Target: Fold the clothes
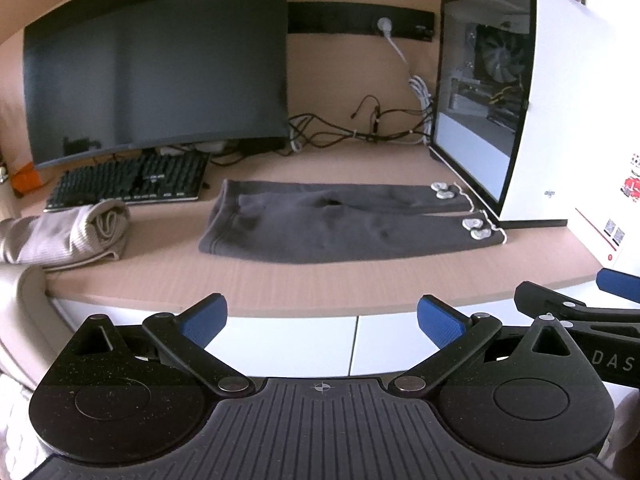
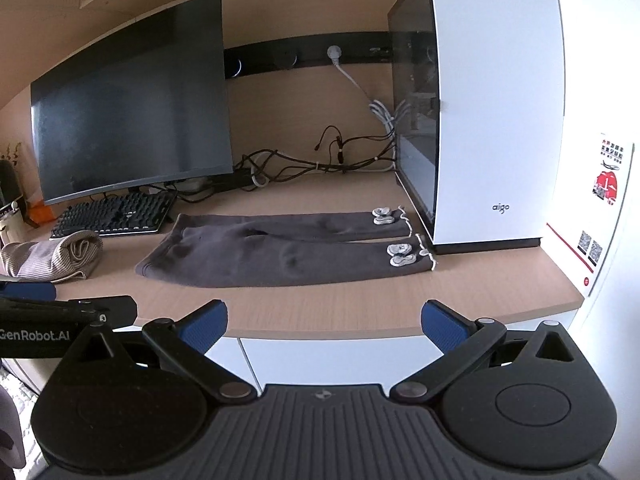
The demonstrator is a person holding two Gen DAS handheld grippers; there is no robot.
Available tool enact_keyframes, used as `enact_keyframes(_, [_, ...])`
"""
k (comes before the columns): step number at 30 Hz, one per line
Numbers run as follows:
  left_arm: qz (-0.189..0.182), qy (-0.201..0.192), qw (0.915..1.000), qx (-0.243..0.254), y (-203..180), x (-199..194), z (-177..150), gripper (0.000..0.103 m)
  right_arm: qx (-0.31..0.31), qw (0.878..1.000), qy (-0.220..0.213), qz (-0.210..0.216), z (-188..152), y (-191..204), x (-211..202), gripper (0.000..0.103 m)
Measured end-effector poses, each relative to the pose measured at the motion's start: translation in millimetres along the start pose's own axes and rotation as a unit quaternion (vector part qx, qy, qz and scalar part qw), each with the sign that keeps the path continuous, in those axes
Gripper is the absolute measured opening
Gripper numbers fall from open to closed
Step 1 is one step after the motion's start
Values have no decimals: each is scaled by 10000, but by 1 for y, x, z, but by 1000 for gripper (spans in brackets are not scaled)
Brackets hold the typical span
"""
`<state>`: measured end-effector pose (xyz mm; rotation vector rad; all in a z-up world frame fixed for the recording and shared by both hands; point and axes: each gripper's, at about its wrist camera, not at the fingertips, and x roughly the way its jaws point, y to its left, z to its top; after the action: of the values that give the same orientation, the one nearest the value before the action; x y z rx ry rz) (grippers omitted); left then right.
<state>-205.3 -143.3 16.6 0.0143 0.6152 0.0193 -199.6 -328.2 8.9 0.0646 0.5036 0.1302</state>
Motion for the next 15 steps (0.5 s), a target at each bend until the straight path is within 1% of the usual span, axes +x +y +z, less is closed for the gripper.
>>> enact_keyframes(6, [-42, -27, 9999, 90, -6, -3, -1, 103, 90, 10000, 13, -35, -2, -5, -5, 103])
enact_keyframes(15, [-46, 47, 10000, 34, -4, -3, -3, 103, 86, 9999, 123, 19, -5, -6, -4, 103])
